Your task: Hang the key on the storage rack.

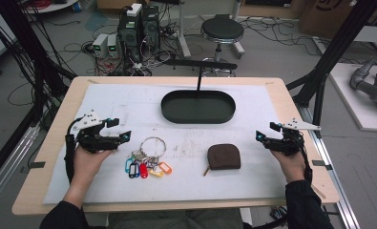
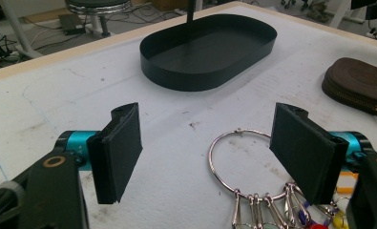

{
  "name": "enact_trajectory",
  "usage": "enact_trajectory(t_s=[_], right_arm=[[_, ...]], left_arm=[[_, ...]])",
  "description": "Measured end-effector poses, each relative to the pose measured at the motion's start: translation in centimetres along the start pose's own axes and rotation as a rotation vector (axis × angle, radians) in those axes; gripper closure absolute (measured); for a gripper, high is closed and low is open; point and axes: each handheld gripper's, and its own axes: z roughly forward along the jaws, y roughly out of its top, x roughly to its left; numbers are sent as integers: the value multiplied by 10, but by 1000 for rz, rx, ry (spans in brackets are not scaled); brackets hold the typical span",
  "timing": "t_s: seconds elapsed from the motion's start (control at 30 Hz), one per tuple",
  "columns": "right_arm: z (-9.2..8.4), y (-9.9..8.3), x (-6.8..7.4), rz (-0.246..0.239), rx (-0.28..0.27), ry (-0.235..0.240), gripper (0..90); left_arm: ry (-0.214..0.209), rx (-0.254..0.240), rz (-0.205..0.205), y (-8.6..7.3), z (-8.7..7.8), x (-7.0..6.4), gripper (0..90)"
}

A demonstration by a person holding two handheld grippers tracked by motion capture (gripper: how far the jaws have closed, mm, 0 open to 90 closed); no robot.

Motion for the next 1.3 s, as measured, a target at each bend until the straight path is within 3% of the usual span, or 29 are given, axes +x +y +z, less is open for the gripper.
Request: enact_trajectory(t_s=[0.47,0.67,0.87,1.03,1.3], right_arm=[[0,-1,-3,8,2,-8,249],[1,-1,-3,5,3,-10,250],[2,-1,-3,5,10,-10,250],[2,-1,-2,3,12,-9,249],[3,-1,-2,-1,18,-8,250]], left_arm=[[-13,50,-10,1,9,-7,287],[-30,115,-3,-1,20,-14,350],[-21,180,-6,-3,32,-16,433],[-1,245,-45,-9,49,-15,497],[28,313,-60,-13,61,-13,607]])
